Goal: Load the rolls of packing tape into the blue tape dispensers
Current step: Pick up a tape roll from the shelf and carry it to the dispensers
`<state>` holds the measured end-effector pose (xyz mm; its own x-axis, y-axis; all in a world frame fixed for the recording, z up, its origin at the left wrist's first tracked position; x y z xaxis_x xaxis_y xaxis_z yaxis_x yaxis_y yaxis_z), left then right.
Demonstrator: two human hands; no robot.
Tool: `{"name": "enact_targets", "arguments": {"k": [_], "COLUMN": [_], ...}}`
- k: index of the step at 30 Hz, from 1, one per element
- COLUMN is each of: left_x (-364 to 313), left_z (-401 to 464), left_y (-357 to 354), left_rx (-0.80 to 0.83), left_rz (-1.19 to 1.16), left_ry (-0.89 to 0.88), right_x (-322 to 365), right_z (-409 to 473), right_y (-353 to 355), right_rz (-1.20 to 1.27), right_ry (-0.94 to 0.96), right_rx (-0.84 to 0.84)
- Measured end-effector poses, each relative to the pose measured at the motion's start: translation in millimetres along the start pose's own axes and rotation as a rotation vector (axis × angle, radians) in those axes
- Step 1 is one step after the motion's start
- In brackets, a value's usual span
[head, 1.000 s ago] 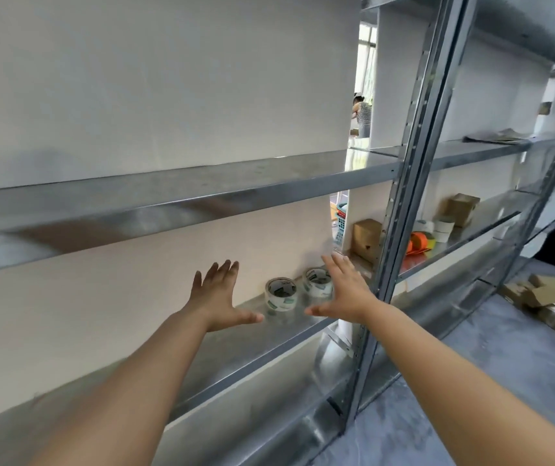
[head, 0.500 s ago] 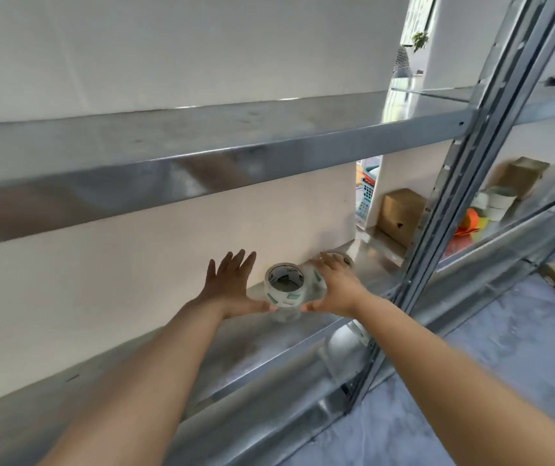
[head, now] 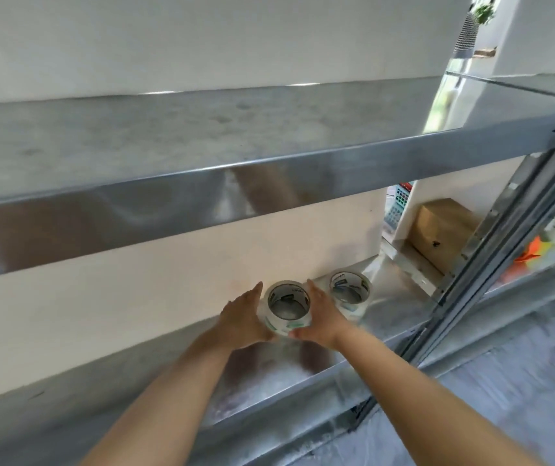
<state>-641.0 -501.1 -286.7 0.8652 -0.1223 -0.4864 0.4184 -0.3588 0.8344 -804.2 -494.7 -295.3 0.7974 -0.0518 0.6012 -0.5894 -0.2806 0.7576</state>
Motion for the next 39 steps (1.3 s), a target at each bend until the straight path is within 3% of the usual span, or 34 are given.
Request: {"name": "enact_targets", "arguments": {"k": [10,14,18,22,28,39], "left_x": [1.7,2.1,-1.7,7.1,40.1,127.6], "left_z": [17.0,16.0,6.2,-18.2,-87.4,-279.0], "left_y": [-23.1,-24.7,-10.2,17.9,65.8,110.2], "left_rx": [-0.039,-0.156,-0.223,-0.292,-0.428,-0.743], "left_rz": [-0.35,-0.428,-0.408,-0.429,-0.474,-0.392], "left_ry": [-0.039,-0.02,-0.033,0.012,0.135,0.443], "right_x": [-19.0,-24.7,-10.8,28.2,106.0,277.3], "right_z": [19.8,28.0,24.9,22.6,12.6,-68.5], "right_y": [-14.0,-19.9,-8.6,1.4,-15.3,-116.7], "right_rz": [0.004,0.078,0.05,-0.005,0.035,0.163], "right_ry": [0.061,0.052,0.175,0.324,0.487,0.88], "right_rx": [0.038,-0.068,-0.125,-0.14,-0.033,0.28]}}
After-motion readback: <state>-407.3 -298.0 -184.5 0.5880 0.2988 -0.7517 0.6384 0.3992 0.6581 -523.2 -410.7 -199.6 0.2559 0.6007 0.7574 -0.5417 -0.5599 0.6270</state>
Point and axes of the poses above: each hand's wrist, its own z-axis towards the middle knuckle, its own y-axis out of the back of the hand, x = y × z, the point moved 3 cm from there along z, towards the middle knuckle, and after that the axes turned 1 degree about y, right-handed, at the moved point
